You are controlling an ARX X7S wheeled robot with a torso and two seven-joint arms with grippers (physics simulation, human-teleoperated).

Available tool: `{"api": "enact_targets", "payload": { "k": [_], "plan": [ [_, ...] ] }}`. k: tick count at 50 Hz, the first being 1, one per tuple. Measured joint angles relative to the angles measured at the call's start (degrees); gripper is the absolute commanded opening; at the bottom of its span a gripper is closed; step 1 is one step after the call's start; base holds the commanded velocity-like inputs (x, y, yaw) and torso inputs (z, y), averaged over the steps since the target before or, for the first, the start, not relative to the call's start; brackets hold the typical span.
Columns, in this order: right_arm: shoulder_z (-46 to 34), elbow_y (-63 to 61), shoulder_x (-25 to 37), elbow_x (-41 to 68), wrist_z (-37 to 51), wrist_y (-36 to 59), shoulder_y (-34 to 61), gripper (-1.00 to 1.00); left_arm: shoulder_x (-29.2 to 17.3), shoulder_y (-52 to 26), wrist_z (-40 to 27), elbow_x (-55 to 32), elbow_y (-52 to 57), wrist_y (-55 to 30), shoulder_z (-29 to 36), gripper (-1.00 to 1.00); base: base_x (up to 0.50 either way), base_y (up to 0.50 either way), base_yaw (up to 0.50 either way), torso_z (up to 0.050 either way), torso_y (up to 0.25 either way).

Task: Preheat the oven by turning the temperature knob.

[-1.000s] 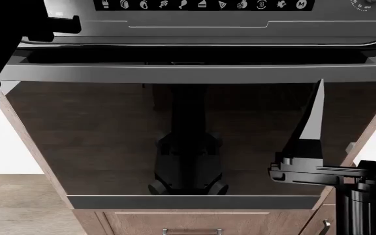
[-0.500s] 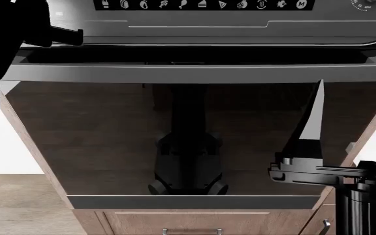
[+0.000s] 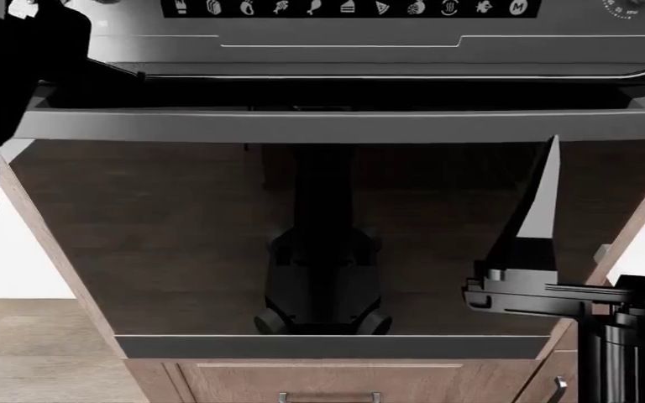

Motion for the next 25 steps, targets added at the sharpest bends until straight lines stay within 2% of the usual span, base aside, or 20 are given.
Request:
{"api": "enact_targets", "payload": {
  "k": [25],
  "plan": [
    [0.2,0.0,0.0,0.3,0.1,-0.3,-0.1,1.00,-1.0,-2.2,3.3,7.6,3.2,-2.2,6.9,-1.00,0.00,0.00,0.00,0.000,0.002]
  ]
}}
